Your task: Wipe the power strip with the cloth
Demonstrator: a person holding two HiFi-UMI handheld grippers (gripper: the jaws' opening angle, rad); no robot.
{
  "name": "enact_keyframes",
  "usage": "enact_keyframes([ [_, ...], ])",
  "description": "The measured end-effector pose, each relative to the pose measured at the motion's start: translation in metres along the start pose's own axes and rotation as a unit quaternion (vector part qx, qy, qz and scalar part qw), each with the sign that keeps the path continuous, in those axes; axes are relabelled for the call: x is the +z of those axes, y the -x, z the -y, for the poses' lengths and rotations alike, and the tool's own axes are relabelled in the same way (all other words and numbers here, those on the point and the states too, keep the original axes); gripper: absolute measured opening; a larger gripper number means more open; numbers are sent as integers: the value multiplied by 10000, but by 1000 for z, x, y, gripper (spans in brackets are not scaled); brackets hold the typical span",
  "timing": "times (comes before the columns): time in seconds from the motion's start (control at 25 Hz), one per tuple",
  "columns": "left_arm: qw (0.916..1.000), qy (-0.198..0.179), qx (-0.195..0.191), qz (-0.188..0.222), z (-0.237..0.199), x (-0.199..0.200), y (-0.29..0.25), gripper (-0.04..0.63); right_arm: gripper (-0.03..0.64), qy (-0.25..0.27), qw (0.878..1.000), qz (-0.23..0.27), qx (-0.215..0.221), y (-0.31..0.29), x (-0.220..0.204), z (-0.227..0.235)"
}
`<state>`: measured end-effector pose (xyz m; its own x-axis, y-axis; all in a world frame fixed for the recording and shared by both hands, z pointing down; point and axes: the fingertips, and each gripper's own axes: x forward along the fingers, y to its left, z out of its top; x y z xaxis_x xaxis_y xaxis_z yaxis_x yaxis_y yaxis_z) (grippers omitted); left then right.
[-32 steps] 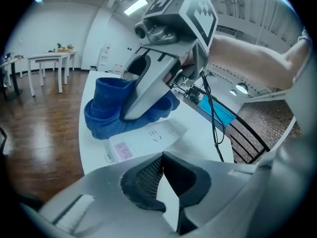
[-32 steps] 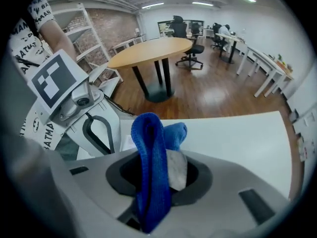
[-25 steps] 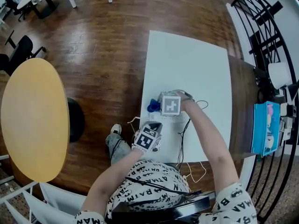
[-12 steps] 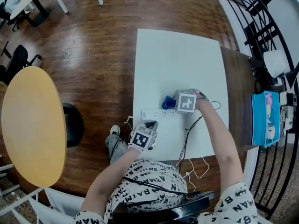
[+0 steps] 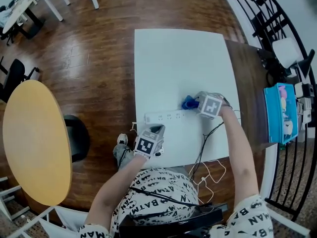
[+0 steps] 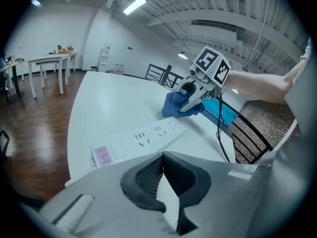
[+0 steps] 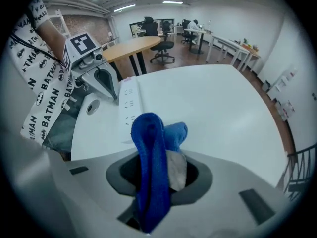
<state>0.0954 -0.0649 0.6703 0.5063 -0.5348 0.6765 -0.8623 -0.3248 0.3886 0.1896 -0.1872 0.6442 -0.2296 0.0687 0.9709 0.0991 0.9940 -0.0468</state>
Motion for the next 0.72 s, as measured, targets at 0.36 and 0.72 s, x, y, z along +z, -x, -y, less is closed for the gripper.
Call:
enact_keyframes([
  [0.36,9997,-215,63,75,-41,16,41,0,129,-1905,9672,1302,-1066,34,15,-50],
  [0.72,9955,-878,-119,-332,-85,26,44,0,129,-3261,9315,1258,-1013,1,53,-148],
])
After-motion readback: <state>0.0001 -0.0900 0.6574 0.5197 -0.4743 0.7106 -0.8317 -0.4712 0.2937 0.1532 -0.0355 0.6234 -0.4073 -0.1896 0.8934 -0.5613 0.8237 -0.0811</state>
